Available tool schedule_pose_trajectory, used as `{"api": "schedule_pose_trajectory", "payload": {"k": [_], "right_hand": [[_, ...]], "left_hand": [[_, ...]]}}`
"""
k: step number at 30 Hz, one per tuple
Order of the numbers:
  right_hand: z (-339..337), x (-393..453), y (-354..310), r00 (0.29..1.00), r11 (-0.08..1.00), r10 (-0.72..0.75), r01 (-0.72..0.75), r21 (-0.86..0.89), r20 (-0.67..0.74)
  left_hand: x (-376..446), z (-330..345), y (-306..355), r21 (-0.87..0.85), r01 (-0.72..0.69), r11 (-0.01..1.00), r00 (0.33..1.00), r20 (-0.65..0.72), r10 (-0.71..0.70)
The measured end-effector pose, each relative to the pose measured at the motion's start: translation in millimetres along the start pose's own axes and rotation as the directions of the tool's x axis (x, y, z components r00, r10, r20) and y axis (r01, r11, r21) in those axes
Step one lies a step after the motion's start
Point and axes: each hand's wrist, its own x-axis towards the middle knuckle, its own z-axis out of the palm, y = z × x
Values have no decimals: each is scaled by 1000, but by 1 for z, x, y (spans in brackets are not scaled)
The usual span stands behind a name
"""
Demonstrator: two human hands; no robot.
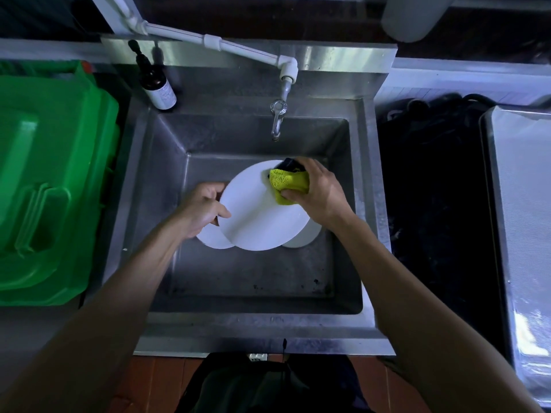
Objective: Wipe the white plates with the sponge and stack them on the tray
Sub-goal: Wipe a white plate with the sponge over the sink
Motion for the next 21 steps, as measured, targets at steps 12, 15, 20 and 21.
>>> {"api": "schedule_pose_trajectory", "payload": {"k": [12, 15, 20, 21], "right_hand": [[12, -13, -6, 967, 935, -233, 195, -295, -100], [13, -18, -7, 966, 925, -229, 175, -338, -125], [8, -24, -11, 945, 918, -257, 174, -356, -201], [7, -25, -12, 938, 915, -271, 181, -361, -215]], "left_hand": [[9, 15, 10, 319, -200, 926, 980, 80, 184], [5, 23, 7, 350, -246, 904, 966, 12, 258], [-3, 36, 2, 366, -270, 890, 932, -134, 338], [-4, 37, -1, 362, -262, 894, 928, -160, 337]]}}
